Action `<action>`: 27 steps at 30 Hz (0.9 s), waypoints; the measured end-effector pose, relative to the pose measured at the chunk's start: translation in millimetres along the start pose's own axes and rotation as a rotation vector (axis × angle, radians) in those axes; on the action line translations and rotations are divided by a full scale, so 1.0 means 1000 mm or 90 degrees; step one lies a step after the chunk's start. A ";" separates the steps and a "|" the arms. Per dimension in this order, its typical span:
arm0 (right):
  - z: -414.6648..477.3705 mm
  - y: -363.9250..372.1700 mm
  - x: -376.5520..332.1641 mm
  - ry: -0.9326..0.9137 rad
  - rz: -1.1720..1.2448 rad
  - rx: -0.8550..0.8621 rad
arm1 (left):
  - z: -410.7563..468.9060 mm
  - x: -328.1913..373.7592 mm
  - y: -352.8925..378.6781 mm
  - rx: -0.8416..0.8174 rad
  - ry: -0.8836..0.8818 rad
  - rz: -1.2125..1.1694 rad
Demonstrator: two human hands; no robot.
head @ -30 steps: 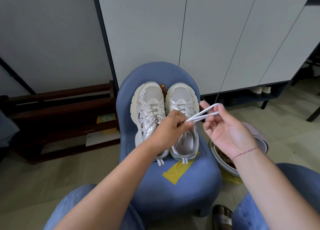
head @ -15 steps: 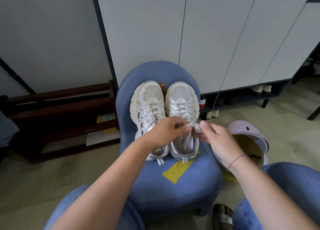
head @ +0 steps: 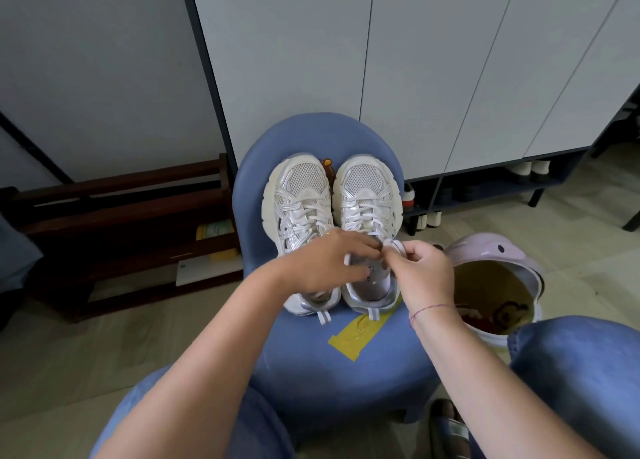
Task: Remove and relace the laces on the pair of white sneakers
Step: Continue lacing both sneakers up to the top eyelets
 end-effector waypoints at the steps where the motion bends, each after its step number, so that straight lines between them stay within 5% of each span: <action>1: 0.000 0.000 0.000 -0.012 0.005 -0.004 | -0.001 -0.006 -0.011 0.045 -0.015 -0.060; 5: -0.004 -0.002 -0.005 -0.079 -0.008 -0.016 | -0.002 -0.035 -0.037 0.175 -0.117 -0.250; 12: -0.016 0.023 -0.018 -0.247 -0.212 -0.172 | 0.012 -0.034 -0.017 0.107 -0.134 -0.272; 21: -0.035 0.067 0.001 -0.222 -0.392 -0.455 | 0.010 -0.032 -0.017 0.085 -0.134 -0.288; 27: -0.033 0.083 0.021 -0.191 -0.637 -0.408 | 0.010 -0.030 -0.016 0.080 -0.139 -0.285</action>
Point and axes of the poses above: each hand's wrist, its own z-axis towards the middle knuckle, its own y-axis out of the palm, x = y × z, the point moved 10 cm from there along z, towards the middle knuckle, and after that the axes turned 3 degrees about -x, right-handed, at the moved point
